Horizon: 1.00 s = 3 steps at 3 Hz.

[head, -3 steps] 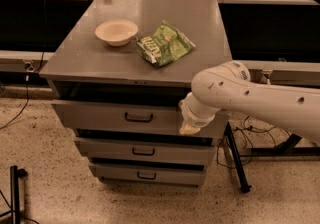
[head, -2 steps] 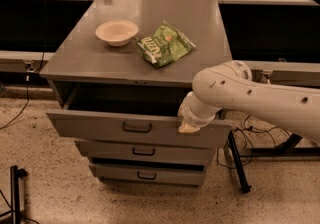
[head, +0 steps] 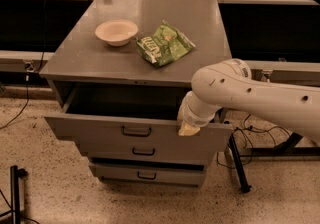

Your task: Open top drawer

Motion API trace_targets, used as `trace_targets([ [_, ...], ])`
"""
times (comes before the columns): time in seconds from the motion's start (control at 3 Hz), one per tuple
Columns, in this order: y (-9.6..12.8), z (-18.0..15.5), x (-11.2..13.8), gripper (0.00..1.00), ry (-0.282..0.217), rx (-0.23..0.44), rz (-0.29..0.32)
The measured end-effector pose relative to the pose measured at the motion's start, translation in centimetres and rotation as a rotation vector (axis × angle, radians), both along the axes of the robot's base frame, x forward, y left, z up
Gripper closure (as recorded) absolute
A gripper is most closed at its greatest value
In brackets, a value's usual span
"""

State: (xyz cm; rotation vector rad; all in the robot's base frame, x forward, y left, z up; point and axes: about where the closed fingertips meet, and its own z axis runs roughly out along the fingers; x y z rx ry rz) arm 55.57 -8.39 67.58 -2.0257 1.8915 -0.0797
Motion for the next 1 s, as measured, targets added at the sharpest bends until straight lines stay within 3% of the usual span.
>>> trace_targets([
  [0.33,0.05,-0.05,-0.04,0.15,0.001,-0.001,0.001],
  [0.67,0.08,-0.09,-0.08,0.00,0.002,-0.001,0.002],
  [1.0,0.08,-0.09,-0.08,0.00,0.002,-0.001,0.002],
])
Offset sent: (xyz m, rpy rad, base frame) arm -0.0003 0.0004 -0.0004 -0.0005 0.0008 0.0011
